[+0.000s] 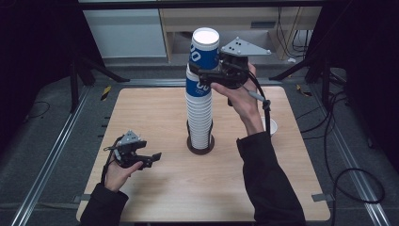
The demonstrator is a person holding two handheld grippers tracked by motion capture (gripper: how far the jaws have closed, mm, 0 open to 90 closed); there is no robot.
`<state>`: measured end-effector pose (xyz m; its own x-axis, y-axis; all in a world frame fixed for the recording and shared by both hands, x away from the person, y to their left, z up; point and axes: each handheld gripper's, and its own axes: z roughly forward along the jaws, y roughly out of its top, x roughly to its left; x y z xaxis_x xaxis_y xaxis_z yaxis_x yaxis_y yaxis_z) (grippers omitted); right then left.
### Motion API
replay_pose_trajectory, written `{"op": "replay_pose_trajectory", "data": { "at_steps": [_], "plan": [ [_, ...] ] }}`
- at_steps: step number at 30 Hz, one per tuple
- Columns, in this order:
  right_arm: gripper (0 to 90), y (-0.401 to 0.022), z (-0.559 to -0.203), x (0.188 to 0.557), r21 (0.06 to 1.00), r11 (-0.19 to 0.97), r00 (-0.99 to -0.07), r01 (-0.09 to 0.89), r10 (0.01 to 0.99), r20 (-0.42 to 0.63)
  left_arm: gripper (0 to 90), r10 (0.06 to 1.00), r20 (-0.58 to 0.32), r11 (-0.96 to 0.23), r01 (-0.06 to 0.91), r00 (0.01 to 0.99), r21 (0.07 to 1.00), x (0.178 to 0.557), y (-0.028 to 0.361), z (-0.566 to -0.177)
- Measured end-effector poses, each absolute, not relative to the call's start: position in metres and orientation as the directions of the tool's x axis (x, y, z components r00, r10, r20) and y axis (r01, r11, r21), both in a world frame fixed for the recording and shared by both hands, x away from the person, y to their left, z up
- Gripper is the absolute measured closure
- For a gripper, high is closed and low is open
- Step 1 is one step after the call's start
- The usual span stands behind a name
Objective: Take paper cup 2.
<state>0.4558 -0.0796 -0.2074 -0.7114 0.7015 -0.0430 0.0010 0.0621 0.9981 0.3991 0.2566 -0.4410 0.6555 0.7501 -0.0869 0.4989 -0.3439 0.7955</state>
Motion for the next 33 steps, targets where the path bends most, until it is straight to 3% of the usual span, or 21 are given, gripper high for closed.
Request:
{"op": "replay_pose_trajectory", "data": {
  "at_steps": [13,33],
  "plan": [
    [21.0,-0.121,-0.217,0.429,0.996,0.089,-0.695,-0.009,0.716,-0.07,15.3,0.748,-0.083,-0.347,0.494,0.659,0.797,0.398,0.256,-0.44],
    [21.0,-0.169,-0.291,0.404,0.984,0.146,-0.693,0.098,0.72,-0.038,15.2,0.731,-0.077,-0.361,0.48,0.678,0.799,0.395,0.251,-0.437]
  ]
}}
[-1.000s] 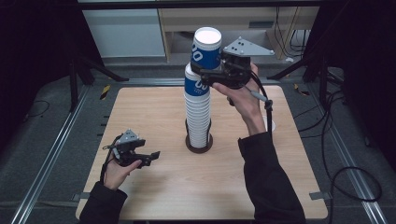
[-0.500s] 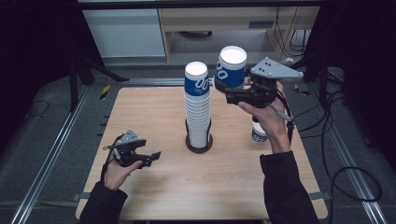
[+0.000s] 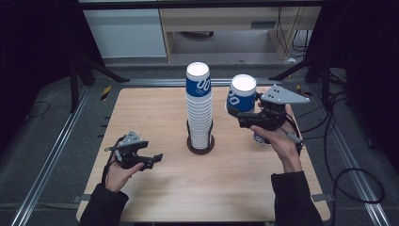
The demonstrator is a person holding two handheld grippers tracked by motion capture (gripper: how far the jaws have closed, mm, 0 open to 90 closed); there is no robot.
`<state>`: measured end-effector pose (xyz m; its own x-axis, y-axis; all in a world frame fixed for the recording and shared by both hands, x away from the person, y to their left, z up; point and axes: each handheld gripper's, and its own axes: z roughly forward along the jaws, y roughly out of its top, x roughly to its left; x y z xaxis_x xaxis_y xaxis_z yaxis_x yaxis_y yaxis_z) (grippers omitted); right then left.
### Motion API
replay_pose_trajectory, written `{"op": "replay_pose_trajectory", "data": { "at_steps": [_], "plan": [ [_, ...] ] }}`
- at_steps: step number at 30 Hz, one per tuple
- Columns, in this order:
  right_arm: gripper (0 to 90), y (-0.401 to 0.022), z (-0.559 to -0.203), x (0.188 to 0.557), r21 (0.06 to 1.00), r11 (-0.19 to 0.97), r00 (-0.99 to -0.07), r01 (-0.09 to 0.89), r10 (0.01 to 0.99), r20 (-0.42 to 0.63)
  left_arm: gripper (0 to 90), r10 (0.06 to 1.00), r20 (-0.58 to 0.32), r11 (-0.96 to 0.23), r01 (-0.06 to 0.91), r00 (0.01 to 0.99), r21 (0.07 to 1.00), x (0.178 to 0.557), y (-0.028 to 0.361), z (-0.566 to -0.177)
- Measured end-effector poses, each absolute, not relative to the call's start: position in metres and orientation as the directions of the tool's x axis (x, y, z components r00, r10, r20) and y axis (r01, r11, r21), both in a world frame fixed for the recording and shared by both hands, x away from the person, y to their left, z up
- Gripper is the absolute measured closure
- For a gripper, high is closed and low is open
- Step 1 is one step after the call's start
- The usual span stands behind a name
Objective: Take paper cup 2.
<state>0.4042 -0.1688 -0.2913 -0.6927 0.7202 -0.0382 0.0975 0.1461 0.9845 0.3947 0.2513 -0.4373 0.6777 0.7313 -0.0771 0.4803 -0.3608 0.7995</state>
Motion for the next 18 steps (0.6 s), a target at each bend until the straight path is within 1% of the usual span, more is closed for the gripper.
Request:
{"op": "replay_pose_trajectory", "data": {
  "at_steps": [12,18],
  "plan": [
    [21.1,-0.179,-0.325,0.397,0.975,0.17,-0.722,0.144,0.692,-0.014,15.2,0.718,-0.076,-0.372,0.474,0.692,0.798,0.393,0.247,-0.436],
    [21.0,-0.175,-0.344,0.394,0.959,0.236,-0.763,0.155,0.645,-0.035,15.2,0.706,-0.075,-0.377,0.464,0.704,0.802,0.39,0.246,-0.432]
  ]
}}
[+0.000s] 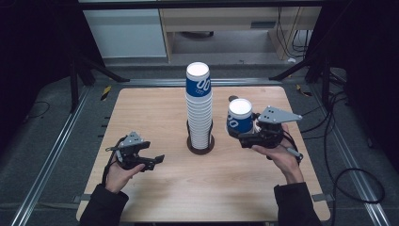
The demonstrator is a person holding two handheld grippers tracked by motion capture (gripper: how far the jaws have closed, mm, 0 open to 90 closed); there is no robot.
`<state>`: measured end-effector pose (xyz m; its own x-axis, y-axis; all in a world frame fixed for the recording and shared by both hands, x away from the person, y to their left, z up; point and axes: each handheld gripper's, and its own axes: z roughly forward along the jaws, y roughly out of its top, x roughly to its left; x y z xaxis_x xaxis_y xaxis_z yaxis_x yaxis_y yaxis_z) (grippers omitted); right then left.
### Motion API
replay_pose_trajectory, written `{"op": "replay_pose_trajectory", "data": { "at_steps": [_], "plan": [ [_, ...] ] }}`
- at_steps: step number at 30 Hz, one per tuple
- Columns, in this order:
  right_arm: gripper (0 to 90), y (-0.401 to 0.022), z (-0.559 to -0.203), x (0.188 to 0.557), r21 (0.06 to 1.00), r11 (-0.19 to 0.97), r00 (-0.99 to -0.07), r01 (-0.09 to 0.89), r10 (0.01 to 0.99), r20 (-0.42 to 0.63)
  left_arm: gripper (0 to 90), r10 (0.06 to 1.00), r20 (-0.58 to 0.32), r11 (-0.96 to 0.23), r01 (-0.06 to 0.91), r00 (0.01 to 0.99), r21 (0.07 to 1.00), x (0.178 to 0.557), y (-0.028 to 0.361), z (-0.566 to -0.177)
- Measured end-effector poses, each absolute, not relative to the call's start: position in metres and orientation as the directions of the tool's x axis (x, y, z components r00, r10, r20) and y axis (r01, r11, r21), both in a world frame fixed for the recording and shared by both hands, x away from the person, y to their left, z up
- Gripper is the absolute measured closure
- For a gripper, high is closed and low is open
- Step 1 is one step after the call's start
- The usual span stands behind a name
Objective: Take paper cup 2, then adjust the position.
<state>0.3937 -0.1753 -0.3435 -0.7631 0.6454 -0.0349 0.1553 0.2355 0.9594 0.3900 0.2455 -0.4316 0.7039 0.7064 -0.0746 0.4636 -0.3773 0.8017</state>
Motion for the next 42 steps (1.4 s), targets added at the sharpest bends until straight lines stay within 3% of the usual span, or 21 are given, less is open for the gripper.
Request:
{"op": "replay_pose_trajectory", "data": {
  "at_steps": [21,42],
  "plan": [
    [20.8,-0.139,-0.393,0.386,0.89,0.431,-0.884,0.15,0.462,-0.074,15.8,0.646,-0.072,-0.405,0.421,0.76,0.812,0.379,0.234,-0.419],
    [20.7,-0.102,-0.427,0.391,0.811,0.572,-0.935,0.122,0.341,-0.1,15.5,0.594,-0.074,-0.423,0.39,0.801,0.818,0.371,0.222,-0.412]
  ]
}}
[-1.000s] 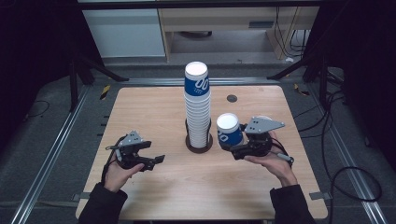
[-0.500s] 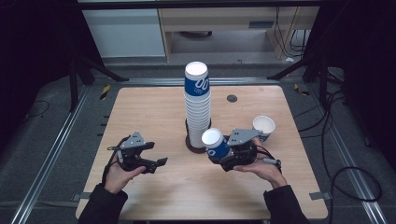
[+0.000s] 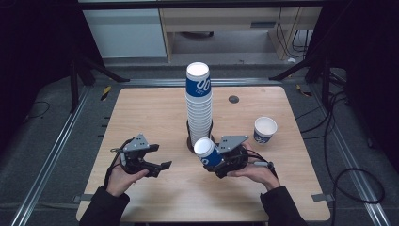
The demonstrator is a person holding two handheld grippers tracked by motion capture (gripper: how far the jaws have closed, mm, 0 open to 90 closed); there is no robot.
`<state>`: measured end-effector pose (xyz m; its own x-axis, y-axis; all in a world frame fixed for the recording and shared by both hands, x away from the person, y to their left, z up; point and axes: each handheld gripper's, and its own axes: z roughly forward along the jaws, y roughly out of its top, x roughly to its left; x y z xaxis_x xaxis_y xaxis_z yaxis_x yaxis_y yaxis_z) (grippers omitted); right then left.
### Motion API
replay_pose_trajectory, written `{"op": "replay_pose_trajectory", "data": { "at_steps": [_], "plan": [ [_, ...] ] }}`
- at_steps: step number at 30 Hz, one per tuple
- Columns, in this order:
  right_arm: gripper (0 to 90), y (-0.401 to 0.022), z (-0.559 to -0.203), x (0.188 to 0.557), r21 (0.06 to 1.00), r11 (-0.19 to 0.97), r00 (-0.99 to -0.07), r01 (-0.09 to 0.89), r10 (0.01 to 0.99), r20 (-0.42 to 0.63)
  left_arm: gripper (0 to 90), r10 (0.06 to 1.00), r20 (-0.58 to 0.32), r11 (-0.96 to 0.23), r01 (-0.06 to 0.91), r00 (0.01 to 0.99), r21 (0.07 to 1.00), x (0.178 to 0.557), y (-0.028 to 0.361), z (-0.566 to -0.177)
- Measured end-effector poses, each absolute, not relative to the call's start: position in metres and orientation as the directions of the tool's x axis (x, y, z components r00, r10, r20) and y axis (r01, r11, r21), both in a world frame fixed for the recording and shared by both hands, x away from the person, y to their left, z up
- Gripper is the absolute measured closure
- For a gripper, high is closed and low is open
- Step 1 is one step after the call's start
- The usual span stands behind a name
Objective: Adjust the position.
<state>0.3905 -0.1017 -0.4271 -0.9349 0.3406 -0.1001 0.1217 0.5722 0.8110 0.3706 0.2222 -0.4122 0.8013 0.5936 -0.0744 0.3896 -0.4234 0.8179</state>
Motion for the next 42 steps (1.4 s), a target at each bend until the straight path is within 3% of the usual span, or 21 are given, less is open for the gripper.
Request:
{"op": "replay_pose_trajectory", "data": {
  "at_steps": [42],
  "plan": [
    [20.7,-0.038,-0.459,0.38,0.729,0.684,-0.978,0.0,0.15,-0.142,14.6,0.451,-0.104,-0.523,0.357,0.886,0.774,0.362,0.177,-0.421]
  ]
}}
